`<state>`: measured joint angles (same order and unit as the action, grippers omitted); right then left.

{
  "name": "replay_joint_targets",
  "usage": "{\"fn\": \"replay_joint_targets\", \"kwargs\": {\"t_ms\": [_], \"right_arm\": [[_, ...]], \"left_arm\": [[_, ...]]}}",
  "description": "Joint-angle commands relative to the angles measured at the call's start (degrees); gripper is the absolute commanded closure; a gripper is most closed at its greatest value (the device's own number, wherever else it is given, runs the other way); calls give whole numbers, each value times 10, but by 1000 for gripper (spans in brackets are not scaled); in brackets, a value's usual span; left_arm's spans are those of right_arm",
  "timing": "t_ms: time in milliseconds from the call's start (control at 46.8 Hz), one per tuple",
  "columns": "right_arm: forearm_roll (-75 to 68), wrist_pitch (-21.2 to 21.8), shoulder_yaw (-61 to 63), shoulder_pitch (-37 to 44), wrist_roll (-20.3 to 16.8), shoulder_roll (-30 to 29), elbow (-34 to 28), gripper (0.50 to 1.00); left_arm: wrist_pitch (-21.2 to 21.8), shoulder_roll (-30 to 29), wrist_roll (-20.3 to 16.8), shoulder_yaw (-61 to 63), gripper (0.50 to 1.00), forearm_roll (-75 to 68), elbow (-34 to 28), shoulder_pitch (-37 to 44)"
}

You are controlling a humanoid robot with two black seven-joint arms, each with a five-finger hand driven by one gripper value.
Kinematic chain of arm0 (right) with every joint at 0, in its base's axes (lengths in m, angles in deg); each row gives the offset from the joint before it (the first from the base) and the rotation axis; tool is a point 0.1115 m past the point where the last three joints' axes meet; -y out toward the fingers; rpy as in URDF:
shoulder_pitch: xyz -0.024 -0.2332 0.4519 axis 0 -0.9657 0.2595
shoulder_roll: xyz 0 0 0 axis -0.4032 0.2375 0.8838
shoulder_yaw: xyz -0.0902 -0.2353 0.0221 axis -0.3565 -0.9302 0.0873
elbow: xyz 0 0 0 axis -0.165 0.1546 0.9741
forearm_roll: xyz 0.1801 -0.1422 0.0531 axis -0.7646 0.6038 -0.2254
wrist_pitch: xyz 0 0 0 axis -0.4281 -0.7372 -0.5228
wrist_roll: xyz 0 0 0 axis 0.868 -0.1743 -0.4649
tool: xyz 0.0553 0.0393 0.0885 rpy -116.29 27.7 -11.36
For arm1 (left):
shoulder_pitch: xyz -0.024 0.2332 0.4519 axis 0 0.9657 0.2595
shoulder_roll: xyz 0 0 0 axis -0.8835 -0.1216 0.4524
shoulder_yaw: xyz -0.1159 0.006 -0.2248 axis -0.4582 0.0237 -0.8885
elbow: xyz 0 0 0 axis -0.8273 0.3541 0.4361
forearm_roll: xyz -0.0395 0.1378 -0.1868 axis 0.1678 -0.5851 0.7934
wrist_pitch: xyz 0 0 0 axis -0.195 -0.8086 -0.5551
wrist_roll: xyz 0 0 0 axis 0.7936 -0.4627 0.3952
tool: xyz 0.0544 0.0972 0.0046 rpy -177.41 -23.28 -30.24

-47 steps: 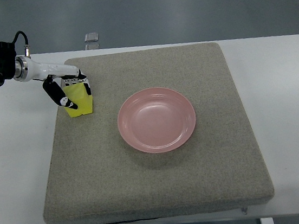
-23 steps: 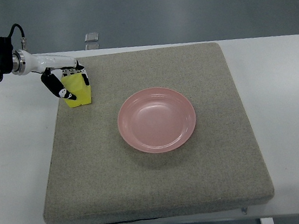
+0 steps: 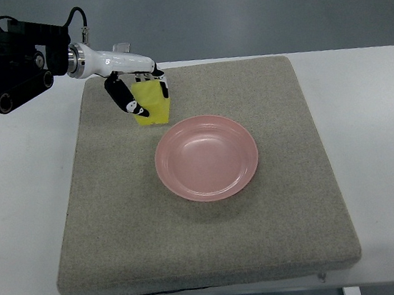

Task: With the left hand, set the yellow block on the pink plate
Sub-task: 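Lift the yellow cube and carry it over the pink plate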

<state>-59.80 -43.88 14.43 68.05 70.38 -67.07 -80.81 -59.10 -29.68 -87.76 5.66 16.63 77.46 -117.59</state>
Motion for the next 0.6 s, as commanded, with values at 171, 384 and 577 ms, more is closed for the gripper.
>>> {"fn": "replay_joint_targets", "kwargs": {"t_ms": [171, 384, 577], "right_arm": [[0, 0, 0, 0, -1, 0, 0, 576], [0, 1, 0, 0, 0, 0, 0, 576], [0, 1, 0, 0, 0, 0, 0, 576]], "left_arm": [[0, 52, -1, 1, 1000, -4, 1, -13], [0, 96, -3, 1, 1000, -18, 2, -14], [-2, 130, -3, 1, 1000, -42, 10, -13]]}}
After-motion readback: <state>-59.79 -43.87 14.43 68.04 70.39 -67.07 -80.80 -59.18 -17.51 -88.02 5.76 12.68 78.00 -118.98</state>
